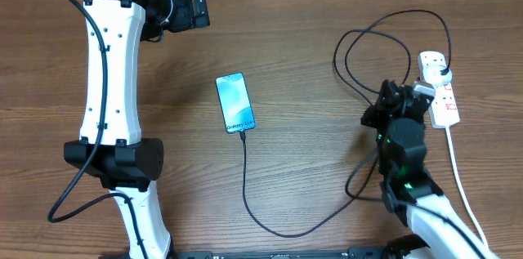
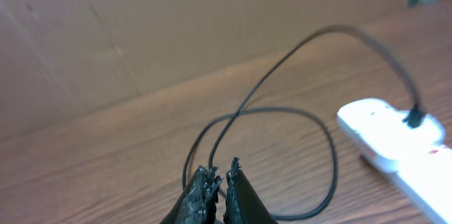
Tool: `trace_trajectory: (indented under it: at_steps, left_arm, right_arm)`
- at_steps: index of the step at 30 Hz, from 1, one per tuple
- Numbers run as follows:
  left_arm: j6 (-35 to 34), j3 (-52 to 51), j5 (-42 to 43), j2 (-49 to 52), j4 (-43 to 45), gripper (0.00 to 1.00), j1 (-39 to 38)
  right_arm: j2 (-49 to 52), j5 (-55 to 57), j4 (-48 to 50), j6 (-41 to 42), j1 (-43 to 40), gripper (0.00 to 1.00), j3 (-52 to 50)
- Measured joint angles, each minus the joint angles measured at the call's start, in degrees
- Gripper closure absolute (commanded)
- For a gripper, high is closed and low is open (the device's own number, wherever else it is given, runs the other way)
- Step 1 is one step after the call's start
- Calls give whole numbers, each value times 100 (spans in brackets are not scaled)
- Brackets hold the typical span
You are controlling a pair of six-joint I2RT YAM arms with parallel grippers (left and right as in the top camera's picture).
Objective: Plug charger to phone and switch on socket
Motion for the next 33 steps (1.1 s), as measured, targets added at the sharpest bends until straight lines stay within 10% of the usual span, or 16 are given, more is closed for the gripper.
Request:
trace_trajectory:
  at_steps: [6,8,10,33]
  left_arm:
    - [0,0,0,0,-4,0,0]
    - [0,0,0,0,-4,1,0]
    - [0,0,0,0,-4,0,0]
    - [0,0,0,0,-2,0,0]
  right_arm:
    - [697,-55,494,219,-7,83,-11]
    - [717,-57,533,214,-7,54,-11]
    - [717,-57,658,223,-11,0,-13]
    - [682,-52,-1558,173,-11,0,-17]
